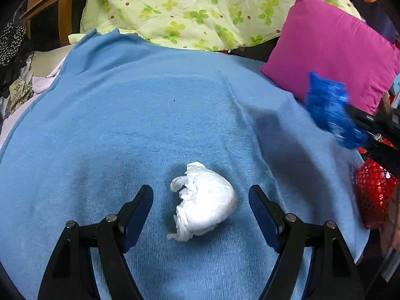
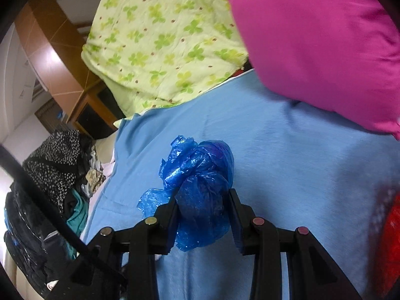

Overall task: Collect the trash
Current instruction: 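Grasp the white tissue with the left tool while the right tool holds the blue bag, then hold the blue bag and white tissue above the bed with both tools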

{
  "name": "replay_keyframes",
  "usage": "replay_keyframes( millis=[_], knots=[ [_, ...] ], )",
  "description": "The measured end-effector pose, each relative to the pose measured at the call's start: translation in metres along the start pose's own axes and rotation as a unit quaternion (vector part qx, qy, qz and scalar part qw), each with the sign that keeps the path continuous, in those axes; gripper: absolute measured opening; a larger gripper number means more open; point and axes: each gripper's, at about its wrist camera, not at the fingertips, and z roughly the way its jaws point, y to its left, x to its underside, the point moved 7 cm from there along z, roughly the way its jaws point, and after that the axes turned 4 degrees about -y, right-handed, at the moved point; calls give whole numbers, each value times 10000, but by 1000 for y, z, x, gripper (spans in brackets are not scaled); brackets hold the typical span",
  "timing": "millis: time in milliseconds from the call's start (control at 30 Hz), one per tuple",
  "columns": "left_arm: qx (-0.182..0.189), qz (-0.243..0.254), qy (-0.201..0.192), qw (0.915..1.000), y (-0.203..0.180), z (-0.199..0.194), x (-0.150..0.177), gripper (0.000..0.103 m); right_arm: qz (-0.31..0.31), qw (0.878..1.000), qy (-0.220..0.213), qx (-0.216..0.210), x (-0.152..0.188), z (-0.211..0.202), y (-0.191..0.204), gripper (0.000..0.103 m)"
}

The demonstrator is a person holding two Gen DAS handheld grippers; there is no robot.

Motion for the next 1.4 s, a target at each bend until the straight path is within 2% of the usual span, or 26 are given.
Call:
replay_keyframes(
  millis=[233,300,400,500,767,933,1167,1400],
  knots=[
    [39,-90,95,9999,5,11,2,77,93,9999,-72,-112,17,-37,-7,38],
    [71,-74,90,9999,4,11,3,62,48,9999,-61,-115,23,-43,-5,38],
    [208,-85,95,9997,3,8,6,47,-51,9999,-24,-133,34,-53,-3,38],
    [116,46,-36,9999,3,0,6,42,-189,9997,-24,-126,43,-63,-1,38],
    [-201,347,-596,9974,3,-37,-3,41,-304,9992,-81,-243,59,-89,-5,38],
    [-672,730,-809,9918,-1,-58,-9,41,-371,9982,-189,-440,61,-96,-1,38],
    [-950,1147,-1142,9822,-16,-94,-11,41,-592,9971,-259,-397,60,-92,5,38],
    [-1038,1023,-1249,9814,-28,-124,-15,41,-763,9958,-431,-264,61,-99,7,38]
  ],
)
